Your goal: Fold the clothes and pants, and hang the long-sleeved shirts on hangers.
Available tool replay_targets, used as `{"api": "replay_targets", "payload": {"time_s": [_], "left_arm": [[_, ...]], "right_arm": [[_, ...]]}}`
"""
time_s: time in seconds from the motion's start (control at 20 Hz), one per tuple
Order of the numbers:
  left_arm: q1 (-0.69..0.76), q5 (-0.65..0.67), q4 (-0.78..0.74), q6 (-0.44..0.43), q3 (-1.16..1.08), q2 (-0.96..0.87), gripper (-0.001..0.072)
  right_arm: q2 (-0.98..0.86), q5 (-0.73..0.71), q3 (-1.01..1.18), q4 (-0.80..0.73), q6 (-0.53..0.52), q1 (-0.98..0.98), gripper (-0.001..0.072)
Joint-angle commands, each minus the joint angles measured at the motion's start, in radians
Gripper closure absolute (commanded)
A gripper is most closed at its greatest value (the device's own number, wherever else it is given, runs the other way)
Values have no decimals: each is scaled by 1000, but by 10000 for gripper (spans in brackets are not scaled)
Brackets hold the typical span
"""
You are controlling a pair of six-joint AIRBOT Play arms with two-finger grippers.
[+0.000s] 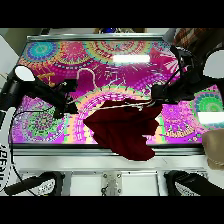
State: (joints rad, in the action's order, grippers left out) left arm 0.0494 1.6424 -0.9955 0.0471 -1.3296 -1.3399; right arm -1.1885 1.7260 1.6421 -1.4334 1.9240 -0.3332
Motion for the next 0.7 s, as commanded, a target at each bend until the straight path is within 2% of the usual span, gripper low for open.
{"api": "replay_targets", "payload": {"time_s": [0.0, 0.3, 0.65], "left_arm": [[36, -58, 5, 0, -2, -18, 688], [38, -14, 2, 0, -2, 2, 688], [45, 13, 3, -14, 0, 33, 688]], "right_arm": [[4, 35, 1, 5, -34, 1, 696], [4, 21, 1, -106, -28, 2, 696], [4, -25, 1, -112, -24, 2, 696]]}}
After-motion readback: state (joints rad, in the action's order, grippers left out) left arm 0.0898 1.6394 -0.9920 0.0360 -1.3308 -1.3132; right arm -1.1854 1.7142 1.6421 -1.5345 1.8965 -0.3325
